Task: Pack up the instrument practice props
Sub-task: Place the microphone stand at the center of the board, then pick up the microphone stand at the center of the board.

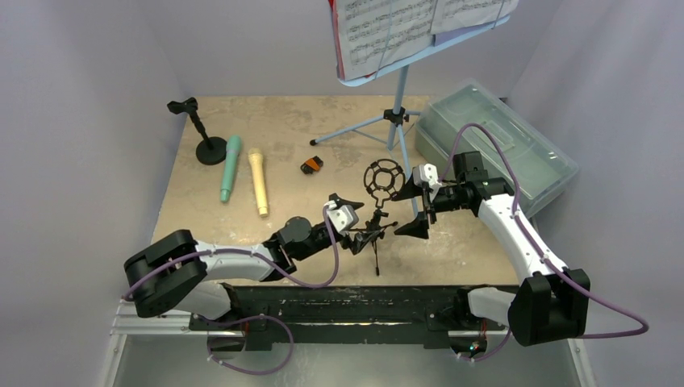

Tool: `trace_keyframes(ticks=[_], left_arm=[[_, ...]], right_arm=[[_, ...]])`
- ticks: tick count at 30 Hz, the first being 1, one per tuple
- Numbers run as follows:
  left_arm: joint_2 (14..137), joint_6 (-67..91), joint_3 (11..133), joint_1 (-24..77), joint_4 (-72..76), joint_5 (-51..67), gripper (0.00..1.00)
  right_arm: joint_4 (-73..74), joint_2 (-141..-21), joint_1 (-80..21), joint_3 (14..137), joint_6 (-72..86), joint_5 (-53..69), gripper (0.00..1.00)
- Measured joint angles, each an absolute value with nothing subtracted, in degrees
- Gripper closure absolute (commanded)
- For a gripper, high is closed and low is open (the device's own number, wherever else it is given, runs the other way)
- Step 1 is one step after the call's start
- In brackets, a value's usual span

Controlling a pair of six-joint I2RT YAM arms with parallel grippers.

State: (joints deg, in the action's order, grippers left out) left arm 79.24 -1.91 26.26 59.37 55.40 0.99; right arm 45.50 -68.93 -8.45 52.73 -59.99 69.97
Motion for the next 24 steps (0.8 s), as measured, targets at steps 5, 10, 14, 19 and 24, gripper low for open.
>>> trace_keyframes(ticks=[5, 10, 14, 19, 24], left_arm=[[79.7, -1.6, 25.5, 59.4, 56.7, 0.7, 0.26], [84.7, -1.4, 27.3, 59.4, 58.2, 0.8, 0.59], [87.4, -1.0, 27.9, 59.4, 58.3, 0.8, 1.0], [87.2, -1.1, 27.9, 59.5, 58.2, -0.9, 1.0], [81.8, -2.0, 27.4, 58.9, 53.0, -7.7, 1.0]], right_arm=[[45.5, -68.9, -8.4, 52.7, -60.0, 70.0, 0.04], [45.5, -68.9, -8.4, 52.7, -60.0, 70.0, 0.04], [45.5, -68.9, -8.4, 52.7, -60.0, 70.0, 0.04], [45.7, -69.0, -8.4, 52.7, -60.1, 70.0, 0.04], [45.9, -69.0, -8.4, 52.7, -60.2, 70.0, 0.04]])
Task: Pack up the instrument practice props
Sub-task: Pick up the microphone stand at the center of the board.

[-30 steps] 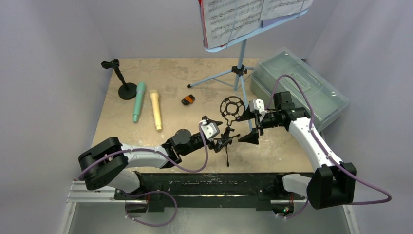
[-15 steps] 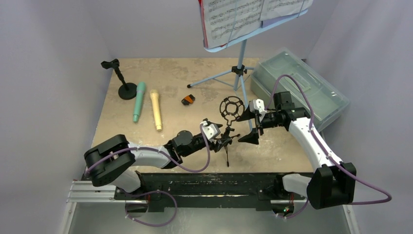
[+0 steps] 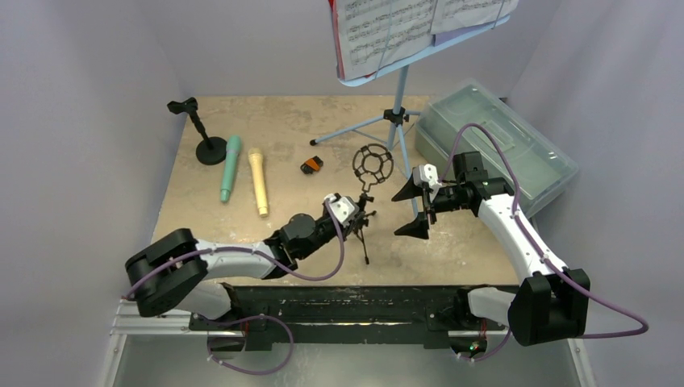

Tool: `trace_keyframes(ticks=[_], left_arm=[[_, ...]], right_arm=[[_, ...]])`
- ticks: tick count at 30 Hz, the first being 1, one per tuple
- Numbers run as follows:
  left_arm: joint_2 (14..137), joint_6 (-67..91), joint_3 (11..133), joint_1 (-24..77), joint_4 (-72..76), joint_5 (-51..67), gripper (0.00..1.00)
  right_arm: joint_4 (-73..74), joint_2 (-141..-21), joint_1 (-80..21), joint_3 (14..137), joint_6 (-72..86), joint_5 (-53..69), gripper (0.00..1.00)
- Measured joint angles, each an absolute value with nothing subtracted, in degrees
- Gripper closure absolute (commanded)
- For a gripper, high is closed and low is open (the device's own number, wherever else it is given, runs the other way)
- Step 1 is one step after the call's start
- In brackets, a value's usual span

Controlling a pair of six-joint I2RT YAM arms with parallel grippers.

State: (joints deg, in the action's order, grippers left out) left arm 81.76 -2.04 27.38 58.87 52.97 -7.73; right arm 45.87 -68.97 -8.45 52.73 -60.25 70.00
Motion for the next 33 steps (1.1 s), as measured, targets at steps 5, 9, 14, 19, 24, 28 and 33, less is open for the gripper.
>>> trace_keyframes(ticks=[5, 9, 14, 19, 24, 28, 33], left_arm=[[72.6, -2.9, 26.5, 55.3, 47.9, -16.4, 1.0], [66.3, -2.9, 25.3, 50.2, 46.0, -23.2, 1.0], [62.6, -2.8, 24.5, 42.2, 44.5, -29.1, 1.0], [61.5, -2.8, 22.9, 37.9, 44.0, -31.9, 1.0], [57.1, -3.2, 19.7, 37.0, 41.9, -34.0, 1.0], [50.5, -3.3, 18.8, 36.8, 37.7, -38.2, 1.0], [40.9, -2.3, 18.8, 36.8, 31.2, -46.2, 1.0]], right_arm=[[45.9, -69.0, -8.4, 52.7, -60.4, 70.0, 0.04], [46.1, -69.0, -8.4, 52.7, -60.5, 70.0, 0.04], [46.4, -69.0, -8.4, 52.7, -60.7, 70.0, 0.04], [46.7, -69.0, -8.4, 52.7, -60.8, 70.1, 0.04], [46.7, -69.0, -8.3, 52.7, -61.1, 70.1, 0.04], [46.7, -69.0, -8.3, 52.7, -61.2, 70.1, 0.04], [46.7, -69.0, -8.3, 52.7, -61.2, 70.2, 0.03]])
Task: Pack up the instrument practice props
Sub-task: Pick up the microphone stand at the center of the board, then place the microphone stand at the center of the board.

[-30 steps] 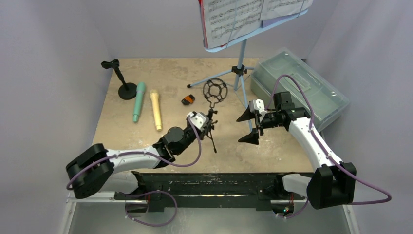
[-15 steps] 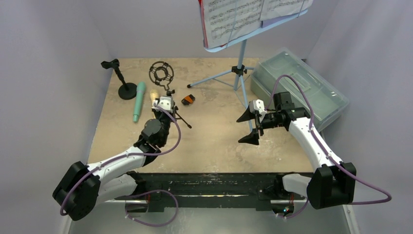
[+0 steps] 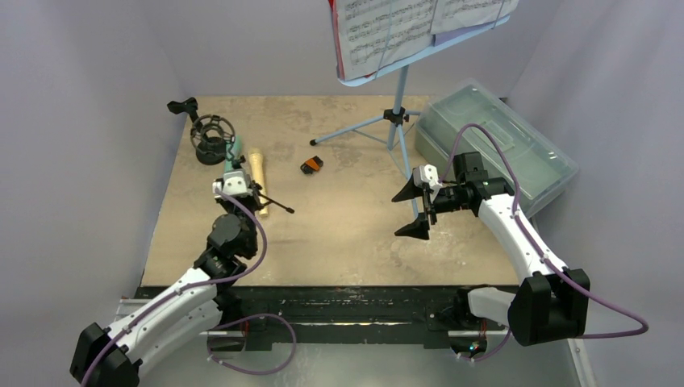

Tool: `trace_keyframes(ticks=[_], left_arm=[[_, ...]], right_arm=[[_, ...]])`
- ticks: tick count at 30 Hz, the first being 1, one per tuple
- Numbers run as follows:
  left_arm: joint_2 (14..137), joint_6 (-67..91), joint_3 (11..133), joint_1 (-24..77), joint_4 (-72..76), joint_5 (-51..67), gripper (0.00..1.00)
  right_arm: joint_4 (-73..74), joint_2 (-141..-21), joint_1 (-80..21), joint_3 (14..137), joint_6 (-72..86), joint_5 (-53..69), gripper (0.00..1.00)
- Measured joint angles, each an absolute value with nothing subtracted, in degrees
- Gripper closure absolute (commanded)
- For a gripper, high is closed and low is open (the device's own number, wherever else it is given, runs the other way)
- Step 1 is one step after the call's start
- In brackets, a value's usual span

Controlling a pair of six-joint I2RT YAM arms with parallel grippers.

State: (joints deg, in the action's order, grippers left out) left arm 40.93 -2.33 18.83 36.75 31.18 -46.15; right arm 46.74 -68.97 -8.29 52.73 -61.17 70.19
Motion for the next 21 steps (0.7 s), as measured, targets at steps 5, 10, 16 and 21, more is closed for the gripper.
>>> trace_keyframes(ticks=[5, 10, 16, 21], left_arm=[[35.6, 0.8, 18.8, 36.8, 23.4, -53.7, 1.0], [33.8, 5.1, 18.3, 36.8, 17.2, -61.6, 1.0], [35.1, 6.6, 15.7, 36.8, 16.3, -68.1, 1.0], [36.5, 2.1, 8.8, 36.7, 27.5, -71.5, 1.0]], right_arm=[[46.7, -69.0, -8.3, 52.7, -61.2, 70.2, 0.03], [46.8, -69.0, -8.3, 52.7, -61.2, 70.2, 0.03], [46.9, -69.0, -8.3, 52.7, -61.5, 70.2, 0.03], [47.2, -69.0, -8.3, 52.7, -61.6, 70.3, 0.03]])
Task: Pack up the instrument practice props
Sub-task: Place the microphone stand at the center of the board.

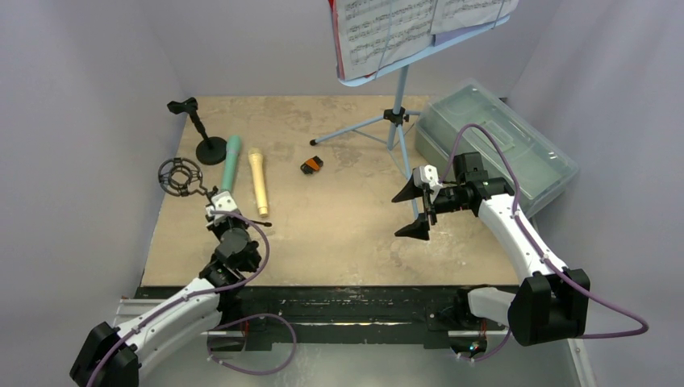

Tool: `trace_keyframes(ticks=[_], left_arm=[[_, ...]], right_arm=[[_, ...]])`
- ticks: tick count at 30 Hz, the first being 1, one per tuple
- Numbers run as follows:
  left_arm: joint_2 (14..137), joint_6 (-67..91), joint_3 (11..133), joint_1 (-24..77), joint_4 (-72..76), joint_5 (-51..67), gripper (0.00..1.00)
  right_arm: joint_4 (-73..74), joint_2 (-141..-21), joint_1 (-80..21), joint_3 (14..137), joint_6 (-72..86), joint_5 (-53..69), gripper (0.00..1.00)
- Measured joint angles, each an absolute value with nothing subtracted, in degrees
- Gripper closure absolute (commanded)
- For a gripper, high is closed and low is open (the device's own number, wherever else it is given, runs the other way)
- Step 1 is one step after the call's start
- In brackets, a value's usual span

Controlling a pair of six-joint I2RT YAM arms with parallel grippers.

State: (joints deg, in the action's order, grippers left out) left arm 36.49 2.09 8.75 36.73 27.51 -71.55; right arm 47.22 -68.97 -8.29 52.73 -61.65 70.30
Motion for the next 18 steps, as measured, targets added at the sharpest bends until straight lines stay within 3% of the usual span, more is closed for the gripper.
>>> trace_keyframes(ticks=[9, 12, 15, 18], left_arm=[[41.1, -9.3, 1.6, 33.6, 49.8, -75.4, 1.0], [43.5, -9.4, 1.5, 31.3, 52.8, -75.5, 0.86], [46.9, -8.0, 1.5, 29.9, 54.3, -75.7, 0.59], [50.3, -6.4, 1.5, 29.5, 54.3, -76.5, 0.4]], right_arm=[[47.5, -69.0, -8.3, 52.7, -62.0, 70.5, 0.03], [47.7, -69.0, -8.3, 52.7, -62.1, 70.5, 0.03], [48.1, -69.0, -8.3, 52.7, -62.3, 70.7, 0.03], [48.4, -69.0, -8.3, 52.7, -62.6, 70.7, 0.03]])
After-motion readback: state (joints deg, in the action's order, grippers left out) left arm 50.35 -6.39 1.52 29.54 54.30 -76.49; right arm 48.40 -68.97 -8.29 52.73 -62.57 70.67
